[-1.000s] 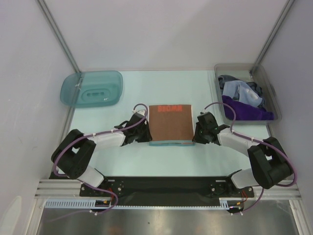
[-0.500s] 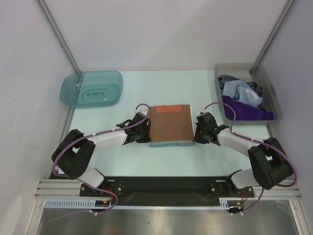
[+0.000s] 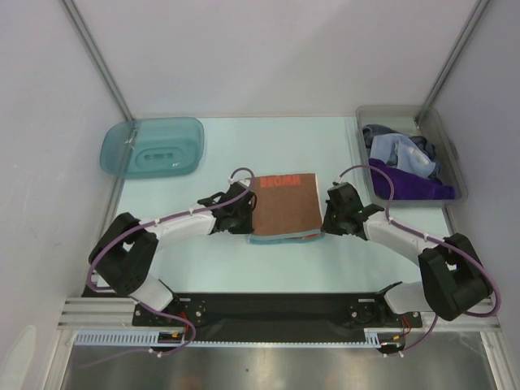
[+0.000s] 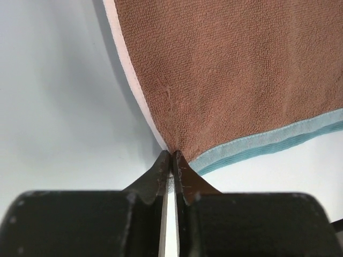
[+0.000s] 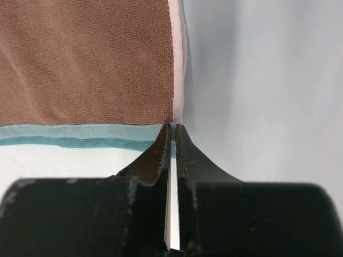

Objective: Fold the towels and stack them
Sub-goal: Fold the towel

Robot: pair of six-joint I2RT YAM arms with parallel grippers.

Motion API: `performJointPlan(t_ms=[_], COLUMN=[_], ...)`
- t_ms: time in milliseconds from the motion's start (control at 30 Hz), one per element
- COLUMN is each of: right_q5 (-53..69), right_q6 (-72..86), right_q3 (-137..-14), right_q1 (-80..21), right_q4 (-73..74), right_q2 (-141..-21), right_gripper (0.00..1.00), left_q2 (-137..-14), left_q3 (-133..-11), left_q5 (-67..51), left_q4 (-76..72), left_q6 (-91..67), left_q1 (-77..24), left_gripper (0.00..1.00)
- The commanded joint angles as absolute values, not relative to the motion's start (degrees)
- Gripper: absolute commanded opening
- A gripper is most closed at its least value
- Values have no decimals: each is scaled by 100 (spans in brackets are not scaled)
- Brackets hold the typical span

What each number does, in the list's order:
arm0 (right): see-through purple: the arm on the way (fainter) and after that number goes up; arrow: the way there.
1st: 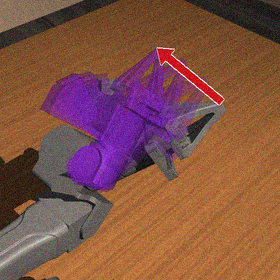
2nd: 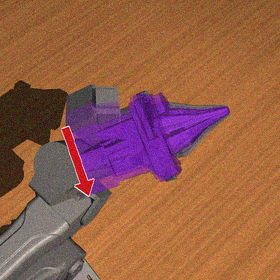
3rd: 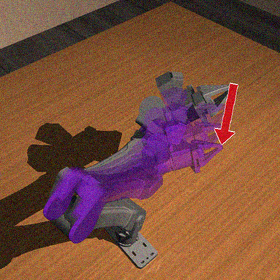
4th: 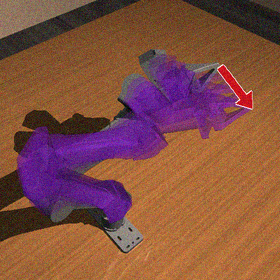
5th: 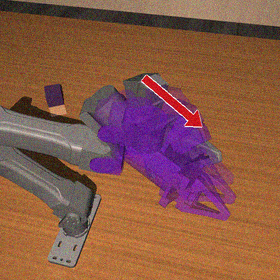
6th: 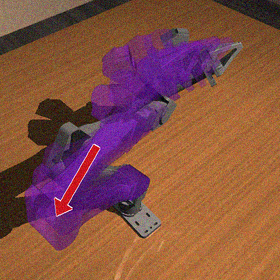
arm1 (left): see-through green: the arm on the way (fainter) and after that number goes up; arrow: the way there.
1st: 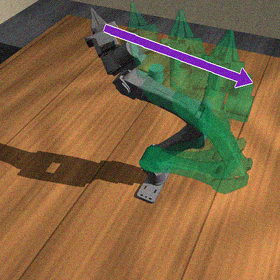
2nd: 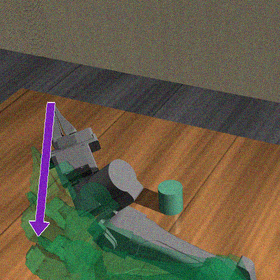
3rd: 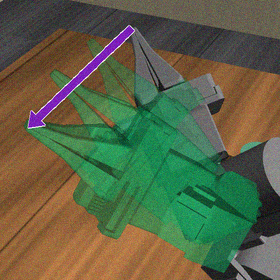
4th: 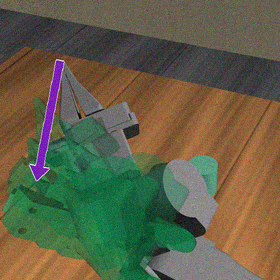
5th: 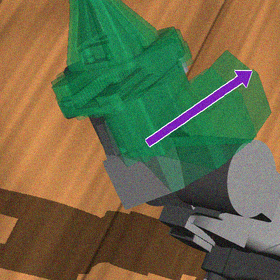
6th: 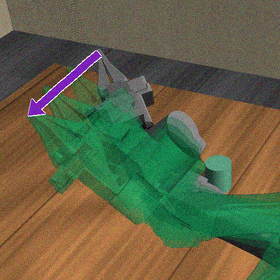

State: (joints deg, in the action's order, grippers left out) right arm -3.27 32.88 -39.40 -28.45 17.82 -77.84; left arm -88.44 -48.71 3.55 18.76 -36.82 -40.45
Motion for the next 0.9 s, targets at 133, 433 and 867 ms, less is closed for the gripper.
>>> performJointPlan(t_ms=[133, 433, 867], right_q5=[-352, -299, -299], right_q6=[3208, 3199, 3190], right_q3=[-4149, -4096, -4069], right_q1=[-2892, -2953, -3023], right_q4=[1828, 1776, 1688], right_q2=[-7629, -7594, -7602], right_gripper=[1, 0, 8], left_q2=[-8991, -9035, -9114], left_q3=[-5071, -4992, -5080], left_q5=[431, 290, 299], left_q4=[2074, 1907, 2022], left_q6=[-3639, -3656, -3718], left_q1=[-4104, -4148, -4201], left_gripper=[0, 1, 6])
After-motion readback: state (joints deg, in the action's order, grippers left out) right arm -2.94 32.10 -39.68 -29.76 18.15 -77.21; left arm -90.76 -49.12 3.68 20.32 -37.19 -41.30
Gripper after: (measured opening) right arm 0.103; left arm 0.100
